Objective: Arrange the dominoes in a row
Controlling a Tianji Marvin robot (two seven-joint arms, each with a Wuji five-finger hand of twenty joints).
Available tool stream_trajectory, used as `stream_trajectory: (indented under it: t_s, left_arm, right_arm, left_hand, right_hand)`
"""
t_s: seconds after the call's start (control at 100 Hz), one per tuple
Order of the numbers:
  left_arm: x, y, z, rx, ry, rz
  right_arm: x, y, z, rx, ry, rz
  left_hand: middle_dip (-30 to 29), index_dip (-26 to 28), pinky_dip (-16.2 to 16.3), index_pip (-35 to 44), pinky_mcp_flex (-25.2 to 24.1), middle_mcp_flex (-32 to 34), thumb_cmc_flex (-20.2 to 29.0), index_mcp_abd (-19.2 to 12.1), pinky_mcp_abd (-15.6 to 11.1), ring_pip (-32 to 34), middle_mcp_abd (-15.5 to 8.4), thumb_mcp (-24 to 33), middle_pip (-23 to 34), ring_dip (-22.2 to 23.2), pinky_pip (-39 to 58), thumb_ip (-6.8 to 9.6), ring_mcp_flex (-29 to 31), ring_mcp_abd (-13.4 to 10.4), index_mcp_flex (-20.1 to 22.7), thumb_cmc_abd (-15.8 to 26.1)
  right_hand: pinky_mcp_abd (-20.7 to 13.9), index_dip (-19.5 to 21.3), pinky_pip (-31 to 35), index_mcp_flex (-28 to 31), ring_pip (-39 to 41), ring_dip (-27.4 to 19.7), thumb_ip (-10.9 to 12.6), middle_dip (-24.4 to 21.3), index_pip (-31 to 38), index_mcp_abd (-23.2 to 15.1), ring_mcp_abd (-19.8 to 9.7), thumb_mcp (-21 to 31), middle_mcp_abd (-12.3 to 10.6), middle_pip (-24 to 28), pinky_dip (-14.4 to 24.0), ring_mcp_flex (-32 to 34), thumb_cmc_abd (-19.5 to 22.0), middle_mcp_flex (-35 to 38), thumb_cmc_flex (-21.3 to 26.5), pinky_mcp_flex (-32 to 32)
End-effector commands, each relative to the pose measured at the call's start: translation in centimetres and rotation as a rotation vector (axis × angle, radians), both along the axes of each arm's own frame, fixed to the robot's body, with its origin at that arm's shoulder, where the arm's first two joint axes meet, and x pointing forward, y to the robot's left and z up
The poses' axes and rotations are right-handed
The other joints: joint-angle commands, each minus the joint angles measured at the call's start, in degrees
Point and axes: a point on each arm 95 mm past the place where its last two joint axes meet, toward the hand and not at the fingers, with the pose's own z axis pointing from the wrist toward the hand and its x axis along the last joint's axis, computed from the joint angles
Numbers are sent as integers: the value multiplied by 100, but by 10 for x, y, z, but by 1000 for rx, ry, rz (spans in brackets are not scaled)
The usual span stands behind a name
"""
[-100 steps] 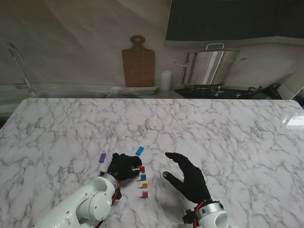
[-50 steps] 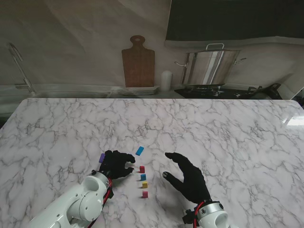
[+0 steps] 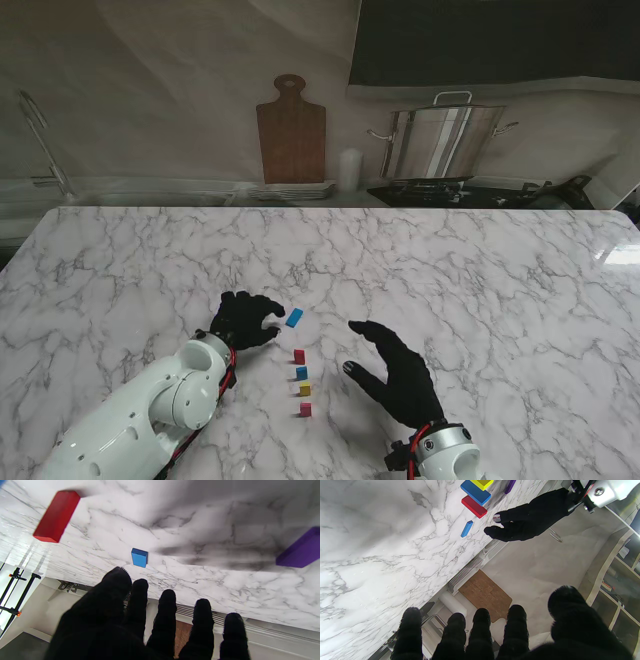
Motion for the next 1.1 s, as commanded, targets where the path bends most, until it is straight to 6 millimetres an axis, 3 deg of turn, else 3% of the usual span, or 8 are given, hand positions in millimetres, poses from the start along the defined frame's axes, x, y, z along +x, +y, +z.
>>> stream_trajectory:
  t_s: [0.0,0.26,0.54,0.76,1.09]
  left_arm:
    - [7,-2,1,3,4,-12]
    - [19,-15,-4,40,18,-47]
    - [22,-22,-14,68,45,-55]
    - [25,-26,-20,92,50,-44]
    - [32,-35,-26,112,62,-27]
  right_arm:
    - [-1,0,-1,-1,11,-4]
    - [-1,-1,-1,1,12,-8]
    - [0,-3,-1,5,12,-15]
    - [0,-3,0,5,12,-16]
    - [0,-4,0,6,12,-23]
  left_hand:
    - [-83,-133,172,-140,-112,-234,225,-208,-84,-63,73,-138,-53,-76,-171,169,-157,33,-173,224]
    - [-116,-364,351,-329,-107,-552,812,-355,-131,-61,104,-624,-147,-87,-397,190,-353,-14,-152,680]
    - [-124,-494,410,-510,-120,-658,877,-323,-143,-25,141,-739,-183,-62,-414,209,-417,-32,-184,702]
    - [-121,-931,459,-1180,-122,-783,424,-148,-133,13,138,-811,-211,-31,-481,231,-481,-19,-451,398]
    - [-68,-1014,490,-1391,-138,-907,-19,267,-158,41,181,-938,-177,8,-536,169,-565,-42,-588,462]
  right_hand:
    - [-198,93,18,-213,-108,-70,158,21,42,-99,-145,-132,-67,56,95,-65,243,-169,129,-7]
    - [-198,95,18,-213,-109,-71,160,22,43,-98,-153,-131,-68,57,97,-68,251,-172,136,-5]
    - [-194,96,21,-213,-107,-70,159,23,47,-98,-155,-139,-68,61,100,-63,263,-172,142,-2]
    - [-200,96,21,-215,-107,-71,161,24,47,-104,-154,-142,-68,64,101,-65,263,-168,150,-3]
    - [-200,98,22,-206,-106,-70,165,23,53,-102,-154,-137,-66,64,102,-62,264,-171,154,0]
